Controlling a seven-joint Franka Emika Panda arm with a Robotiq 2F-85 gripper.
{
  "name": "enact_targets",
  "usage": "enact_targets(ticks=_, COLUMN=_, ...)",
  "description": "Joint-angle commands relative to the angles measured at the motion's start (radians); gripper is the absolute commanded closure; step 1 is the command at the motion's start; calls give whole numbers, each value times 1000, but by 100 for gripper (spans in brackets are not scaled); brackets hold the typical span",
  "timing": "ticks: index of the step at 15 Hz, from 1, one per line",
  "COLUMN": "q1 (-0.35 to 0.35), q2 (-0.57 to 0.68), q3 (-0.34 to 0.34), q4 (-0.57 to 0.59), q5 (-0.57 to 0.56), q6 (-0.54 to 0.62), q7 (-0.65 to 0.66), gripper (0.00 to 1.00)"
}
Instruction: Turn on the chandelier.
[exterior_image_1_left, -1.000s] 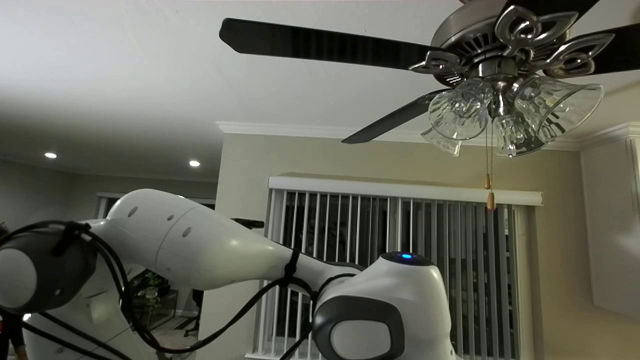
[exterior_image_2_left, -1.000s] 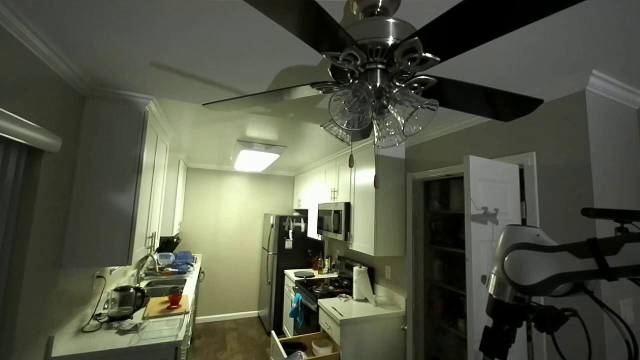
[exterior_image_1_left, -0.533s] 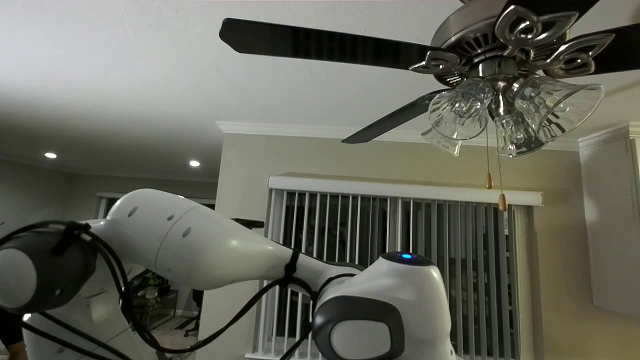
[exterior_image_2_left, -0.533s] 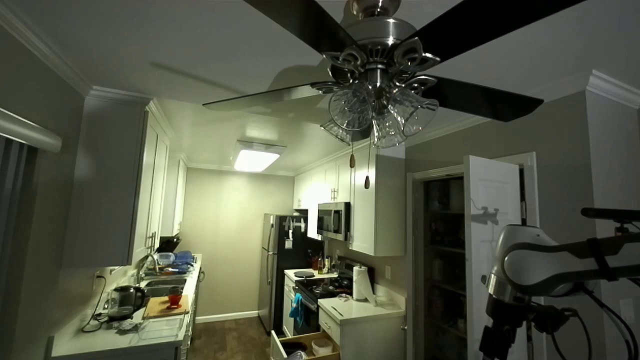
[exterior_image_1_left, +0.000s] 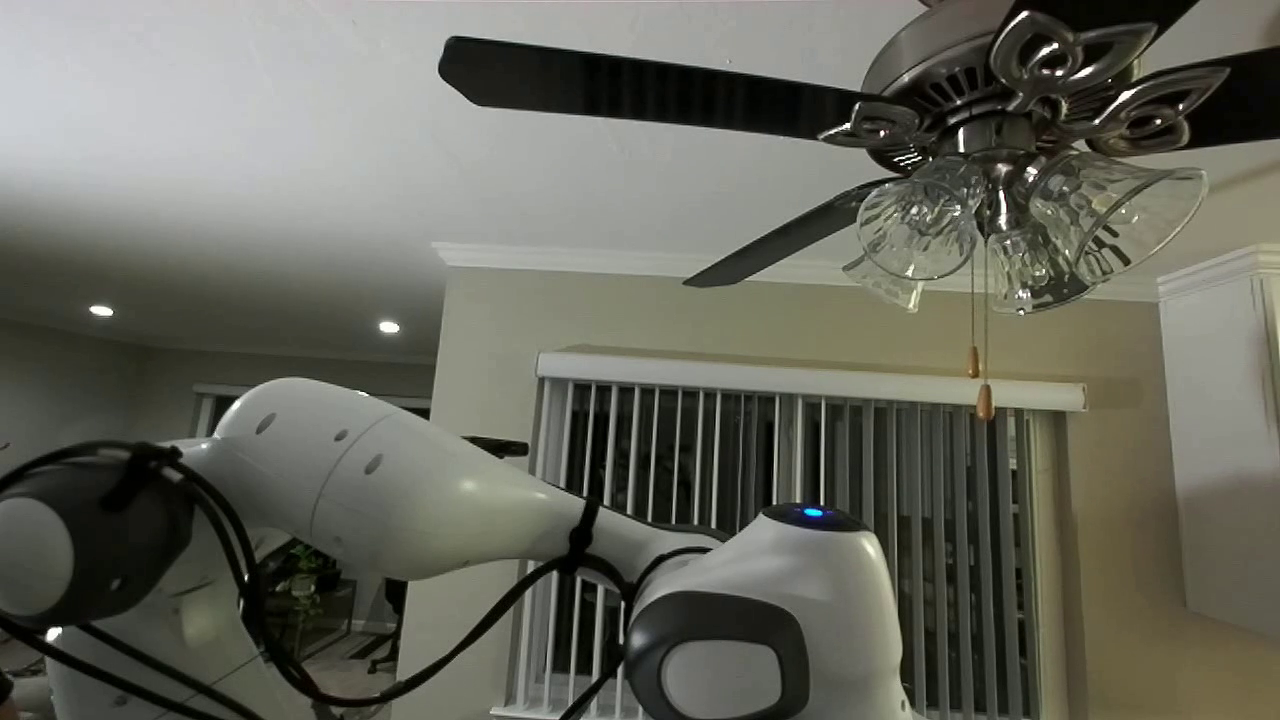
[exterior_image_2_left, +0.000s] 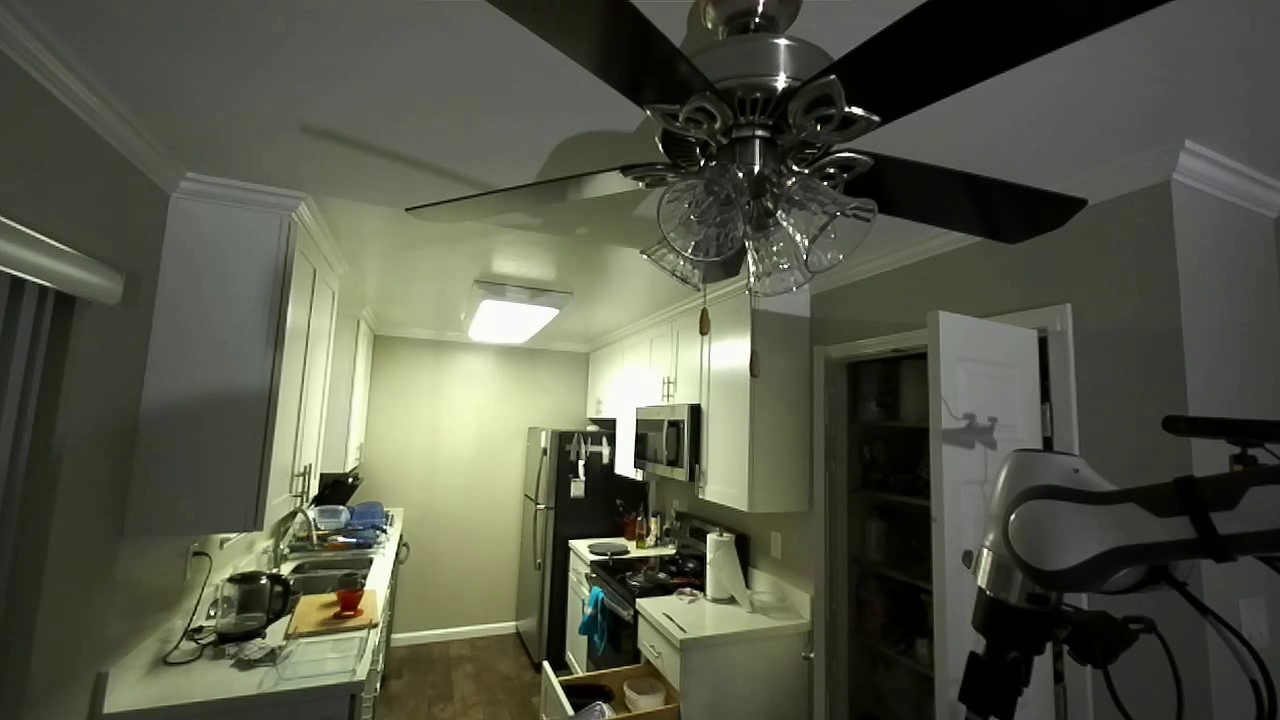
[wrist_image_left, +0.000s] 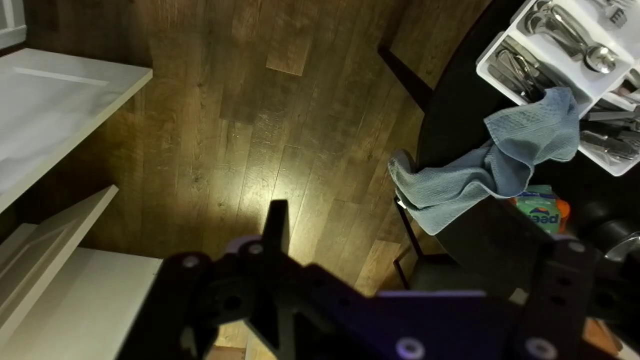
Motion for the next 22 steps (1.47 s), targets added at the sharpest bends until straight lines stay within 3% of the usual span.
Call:
enact_targets(ticks=1, q1=-15, q2=2, q3=13, q4=2, q5=10, q6=-3, q7=-7, gripper=0)
enact_targets(ticks=8, q1=-15, q2=2, q3=13, q4=2, q5=10, q6=-3, q7=-7, gripper=0)
enact_targets(ticks=12, q1=32, q2=-159, q3=103, q4=-131, q5=7, q6=78, q7=0, gripper=0)
enact_targets(ticks=17, q1=206, q2=-346, q3=251, q4=-246, q5=95, q6=169, q7=59, gripper=0)
enact_targets(ticks=22, q1=329, q2=-366, q3=393, q4=-191, q5=195, q6=328, q7=253, gripper=0)
